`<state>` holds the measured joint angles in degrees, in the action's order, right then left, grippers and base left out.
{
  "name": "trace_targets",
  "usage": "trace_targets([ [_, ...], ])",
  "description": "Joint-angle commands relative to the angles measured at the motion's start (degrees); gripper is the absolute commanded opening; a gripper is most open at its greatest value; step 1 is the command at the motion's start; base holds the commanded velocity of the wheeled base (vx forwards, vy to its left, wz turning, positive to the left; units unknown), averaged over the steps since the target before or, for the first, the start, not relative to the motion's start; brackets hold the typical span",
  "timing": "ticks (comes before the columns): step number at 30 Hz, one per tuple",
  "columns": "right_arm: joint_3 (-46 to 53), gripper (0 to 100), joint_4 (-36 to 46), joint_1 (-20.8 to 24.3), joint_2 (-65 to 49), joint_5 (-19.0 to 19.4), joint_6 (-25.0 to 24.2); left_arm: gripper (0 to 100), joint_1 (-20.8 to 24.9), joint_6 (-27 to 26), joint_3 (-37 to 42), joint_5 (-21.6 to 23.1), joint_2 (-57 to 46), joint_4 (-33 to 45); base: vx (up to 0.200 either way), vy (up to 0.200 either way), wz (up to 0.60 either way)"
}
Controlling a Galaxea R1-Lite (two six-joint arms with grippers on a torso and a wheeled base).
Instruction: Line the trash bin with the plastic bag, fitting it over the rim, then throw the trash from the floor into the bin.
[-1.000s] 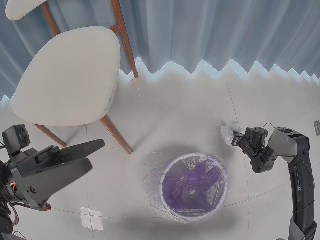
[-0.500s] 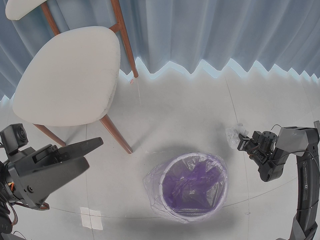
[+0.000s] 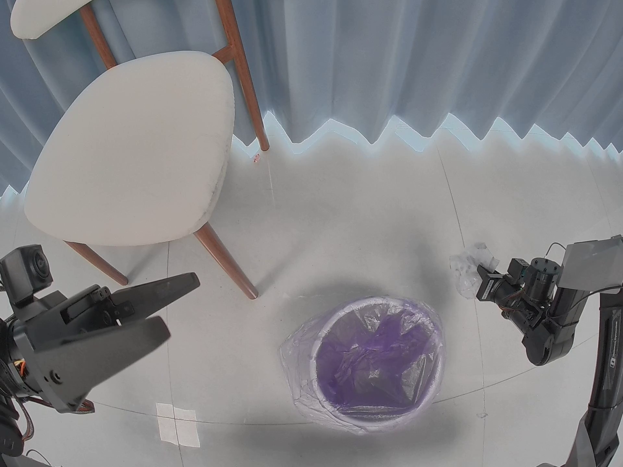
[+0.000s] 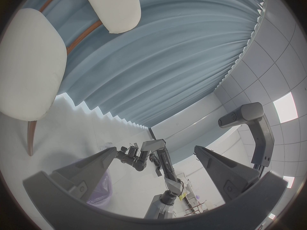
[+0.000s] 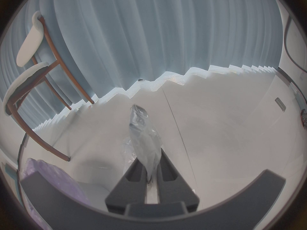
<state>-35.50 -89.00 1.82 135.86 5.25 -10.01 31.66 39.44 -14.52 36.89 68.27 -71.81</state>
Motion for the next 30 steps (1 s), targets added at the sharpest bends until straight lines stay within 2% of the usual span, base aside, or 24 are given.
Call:
trace_targets([
  [1, 2.8, 0, -1.0, 0.0, -3.8, 0.0, 0.0, 100, 0.1, 0.0, 0.4, 0.1, -0.3, 0.0, 0.0, 0.0, 0.0],
  [18, 13.6, 0, -1.0, 0.6, -11.2, 0.1, 0.0, 100, 0.2, 0.0, 0.2, -0.1, -0.6, -0.1, 0.0, 0.0, 0.0],
  [30, 17.2, 0, -1.0, 1.7, -15.7, 0.1, 0.0, 100, 0.2, 0.6, -0.2, -0.2, -0.3, -0.1, 0.0, 0.0, 0.0],
])
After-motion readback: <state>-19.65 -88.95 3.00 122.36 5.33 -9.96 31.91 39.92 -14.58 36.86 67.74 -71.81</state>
